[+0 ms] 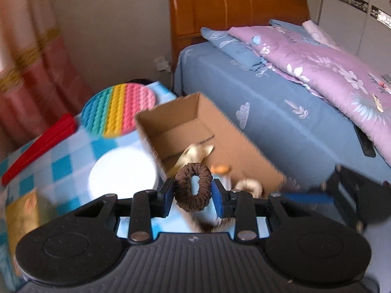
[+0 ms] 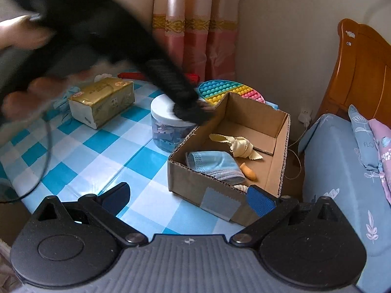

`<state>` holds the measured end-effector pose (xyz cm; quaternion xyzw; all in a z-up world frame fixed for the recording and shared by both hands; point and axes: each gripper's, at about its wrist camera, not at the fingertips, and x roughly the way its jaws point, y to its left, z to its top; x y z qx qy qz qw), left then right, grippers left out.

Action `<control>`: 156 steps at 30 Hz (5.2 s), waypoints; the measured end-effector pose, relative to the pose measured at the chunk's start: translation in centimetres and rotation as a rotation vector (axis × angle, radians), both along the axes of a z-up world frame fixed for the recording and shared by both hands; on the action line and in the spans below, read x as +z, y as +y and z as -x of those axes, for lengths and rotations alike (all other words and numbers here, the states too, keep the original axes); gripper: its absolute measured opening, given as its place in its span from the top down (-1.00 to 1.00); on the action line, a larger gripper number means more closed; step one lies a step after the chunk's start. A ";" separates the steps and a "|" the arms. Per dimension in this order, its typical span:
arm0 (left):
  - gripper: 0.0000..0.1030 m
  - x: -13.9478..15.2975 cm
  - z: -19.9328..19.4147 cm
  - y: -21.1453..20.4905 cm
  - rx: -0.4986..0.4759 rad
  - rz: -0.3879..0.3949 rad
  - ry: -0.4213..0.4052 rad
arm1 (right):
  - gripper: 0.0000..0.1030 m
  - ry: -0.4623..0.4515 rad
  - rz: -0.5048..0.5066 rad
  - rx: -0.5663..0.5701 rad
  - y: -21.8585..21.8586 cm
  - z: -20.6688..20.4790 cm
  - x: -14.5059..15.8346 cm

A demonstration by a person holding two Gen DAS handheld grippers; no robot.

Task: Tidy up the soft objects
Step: 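Carry the ring and scrunchie into the box and open both grippers, then move the left gripper back toward the light-blue face mask by the plush, then close the left gripper on the light-blue face mask and lift it, then grasp the light-blue plush toy with the right gripper while the left gripper holds the mask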

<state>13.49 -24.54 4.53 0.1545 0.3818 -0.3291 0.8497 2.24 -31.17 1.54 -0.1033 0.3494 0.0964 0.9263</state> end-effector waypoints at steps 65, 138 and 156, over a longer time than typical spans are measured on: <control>-0.90 -5.6 4.4 24.0 0.786 0.008 -0.054 | -1.00 0.115 0.044 0.078 9.6 -0.5 -1.7; 0.40 -6.9 -4.7 26.9 1.042 0.030 0.089 | -1.00 0.104 -0.032 0.251 12.1 -4.5 -1.9; 0.40 -5.6 3.2 26.7 0.867 0.019 0.024 | -1.00 0.066 -0.037 0.351 16.2 -10.5 0.8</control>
